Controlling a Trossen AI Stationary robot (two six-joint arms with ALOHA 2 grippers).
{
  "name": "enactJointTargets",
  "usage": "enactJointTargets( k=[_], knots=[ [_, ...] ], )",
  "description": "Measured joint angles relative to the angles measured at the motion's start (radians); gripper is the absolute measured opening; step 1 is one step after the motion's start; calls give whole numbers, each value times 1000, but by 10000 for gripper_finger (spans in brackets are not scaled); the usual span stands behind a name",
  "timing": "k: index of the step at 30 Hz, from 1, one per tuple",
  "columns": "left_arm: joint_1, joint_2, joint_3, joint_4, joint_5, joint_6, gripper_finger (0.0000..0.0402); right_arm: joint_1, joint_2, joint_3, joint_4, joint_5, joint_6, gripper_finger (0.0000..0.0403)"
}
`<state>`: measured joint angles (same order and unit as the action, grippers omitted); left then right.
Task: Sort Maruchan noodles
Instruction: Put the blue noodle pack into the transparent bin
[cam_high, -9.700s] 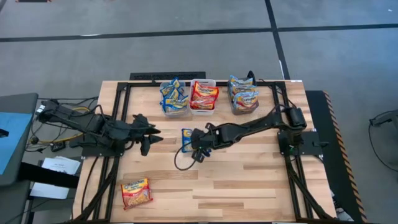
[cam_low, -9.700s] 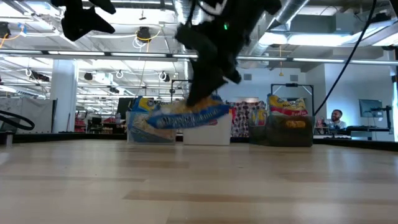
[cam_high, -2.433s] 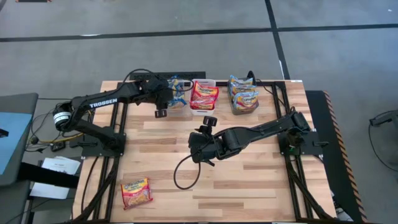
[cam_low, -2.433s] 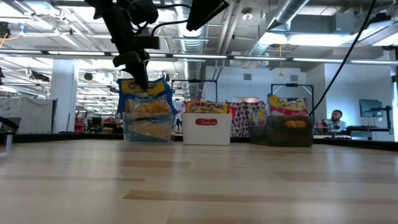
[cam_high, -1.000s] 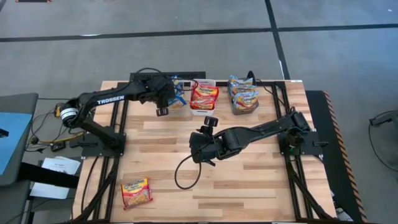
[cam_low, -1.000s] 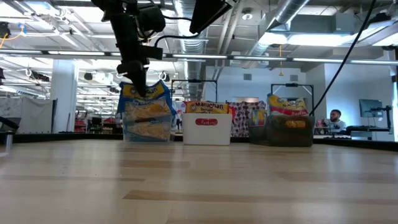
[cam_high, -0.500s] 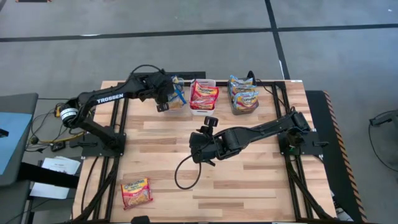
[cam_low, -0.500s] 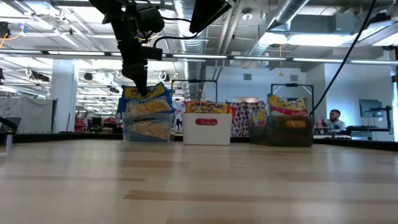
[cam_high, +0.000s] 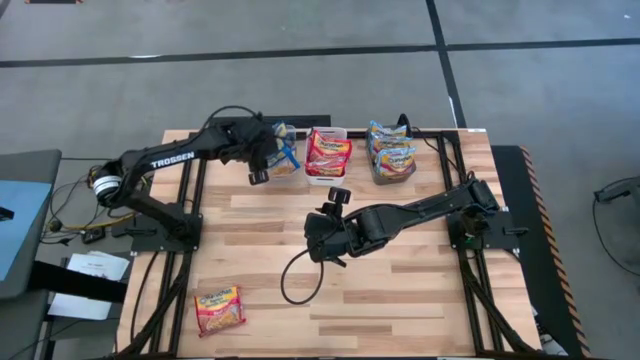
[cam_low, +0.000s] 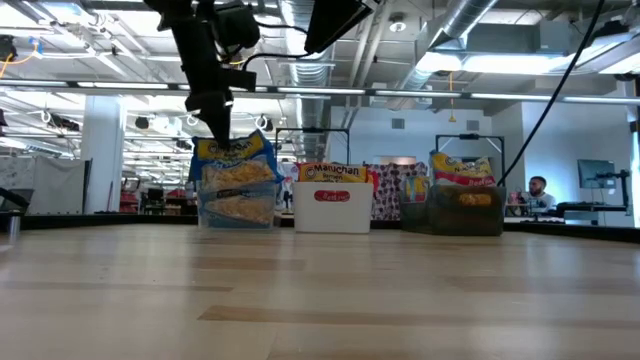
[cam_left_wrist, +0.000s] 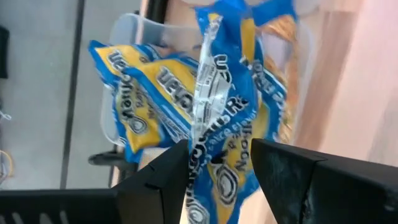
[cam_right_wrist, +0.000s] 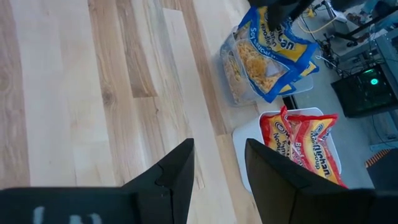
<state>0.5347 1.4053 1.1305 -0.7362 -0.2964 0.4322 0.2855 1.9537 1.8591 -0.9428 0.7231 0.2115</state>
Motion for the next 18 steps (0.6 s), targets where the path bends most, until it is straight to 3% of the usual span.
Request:
enactJointTargets(
  k=[12, 18],
  knots=[
    [-25, -104, 0, 66, 2, -27, 162, 0, 0, 0, -6, -2, -2, 166],
    [-53, -147, 0, 158, 120, -47, 162, 0, 0, 0, -40, 3, -7, 166]
  ],
)
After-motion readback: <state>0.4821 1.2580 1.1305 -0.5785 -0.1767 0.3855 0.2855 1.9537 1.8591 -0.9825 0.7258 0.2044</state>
